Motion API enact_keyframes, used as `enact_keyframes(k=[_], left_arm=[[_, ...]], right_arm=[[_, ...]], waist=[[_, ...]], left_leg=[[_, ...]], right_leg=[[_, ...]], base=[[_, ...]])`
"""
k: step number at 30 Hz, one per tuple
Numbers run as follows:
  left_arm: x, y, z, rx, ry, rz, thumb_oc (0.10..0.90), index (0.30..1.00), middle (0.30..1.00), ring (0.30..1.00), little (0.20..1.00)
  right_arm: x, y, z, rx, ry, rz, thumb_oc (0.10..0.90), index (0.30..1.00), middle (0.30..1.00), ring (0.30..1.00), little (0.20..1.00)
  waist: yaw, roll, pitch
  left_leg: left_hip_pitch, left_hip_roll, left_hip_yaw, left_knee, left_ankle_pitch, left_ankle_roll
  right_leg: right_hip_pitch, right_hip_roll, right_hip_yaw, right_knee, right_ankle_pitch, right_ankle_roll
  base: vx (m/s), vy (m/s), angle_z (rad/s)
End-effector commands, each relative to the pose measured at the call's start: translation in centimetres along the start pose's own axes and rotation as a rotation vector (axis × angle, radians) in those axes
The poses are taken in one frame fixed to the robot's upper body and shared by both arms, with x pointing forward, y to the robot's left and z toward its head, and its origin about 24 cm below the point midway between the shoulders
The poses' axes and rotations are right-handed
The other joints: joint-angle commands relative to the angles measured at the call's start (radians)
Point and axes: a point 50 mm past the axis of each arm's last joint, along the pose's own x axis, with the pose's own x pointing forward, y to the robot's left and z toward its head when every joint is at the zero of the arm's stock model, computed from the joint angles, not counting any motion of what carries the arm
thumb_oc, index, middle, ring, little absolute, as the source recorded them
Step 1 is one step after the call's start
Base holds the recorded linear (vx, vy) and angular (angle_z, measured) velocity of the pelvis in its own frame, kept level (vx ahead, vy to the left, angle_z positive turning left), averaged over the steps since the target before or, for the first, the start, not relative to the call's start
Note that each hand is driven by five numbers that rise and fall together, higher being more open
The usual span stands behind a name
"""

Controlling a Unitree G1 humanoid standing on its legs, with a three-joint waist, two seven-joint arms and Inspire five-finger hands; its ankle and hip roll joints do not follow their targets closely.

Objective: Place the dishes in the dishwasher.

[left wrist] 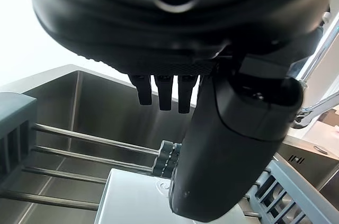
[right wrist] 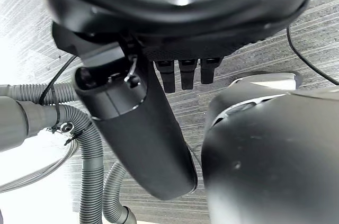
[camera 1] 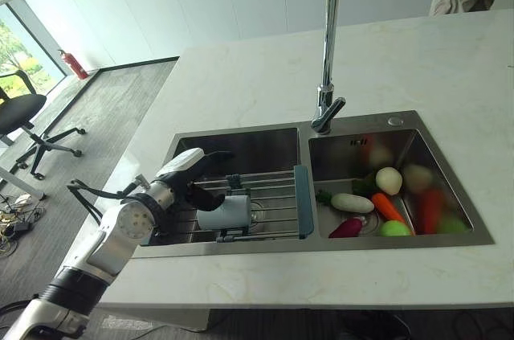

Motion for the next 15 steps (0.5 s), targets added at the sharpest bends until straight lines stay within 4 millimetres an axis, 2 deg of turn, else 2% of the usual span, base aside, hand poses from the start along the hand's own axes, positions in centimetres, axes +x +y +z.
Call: enact_keyframes(k=[1, 10, 15], left_arm=[[-0.8, 6.9, 3.4, 0.065, -0.142, 0.212, 0.8, 0.9, 0.9, 0.9, 0.9], [-2.3, 7.0, 3.8, 0.054, -0.181, 0.148, 0.8, 0.9, 0.9, 0.9, 0.9], [-2.7, 7.8, 3.9, 0.034, -0.19, 0.177, 0.8, 0.9, 0.9, 0.9, 0.9]], right_arm=[[0.4, 0.4, 2.5, -0.001, -0.088, 0.028, 0.8, 0.9, 0.9, 0.9, 0.9], [0.4, 0.0, 2.6, 0.006, -0.103, 0.021, 0.8, 0.9, 0.9, 0.9, 0.9], [0.4, 0.1, 2.9, 0.002, -0.106, 0.023, 0.8, 0.9, 0.9, 0.9, 0.9]], waist=[[0.026, -0.024, -0.01], [0.047, -0.016, -0.007], [0.052, -0.013, -0.007]], left_leg=[[-0.077, 0.016, -0.03, 0.177, -0.148, 0.039], [-0.083, 0.006, -0.041, 0.177, -0.142, 0.04], [-0.089, 0.0, -0.046, 0.177, -0.141, 0.04]], right_leg=[[0.093, -0.041, -0.013, -0.192, 0.095, 0.114], [0.1, -0.052, -0.031, -0.192, 0.098, 0.116], [0.097, -0.054, -0.033, -0.192, 0.097, 0.117]], base=[[-0.01, 0.031, 0.0], [0.0, 0.007, 0.03], [0.01, 0.008, 0.03]])
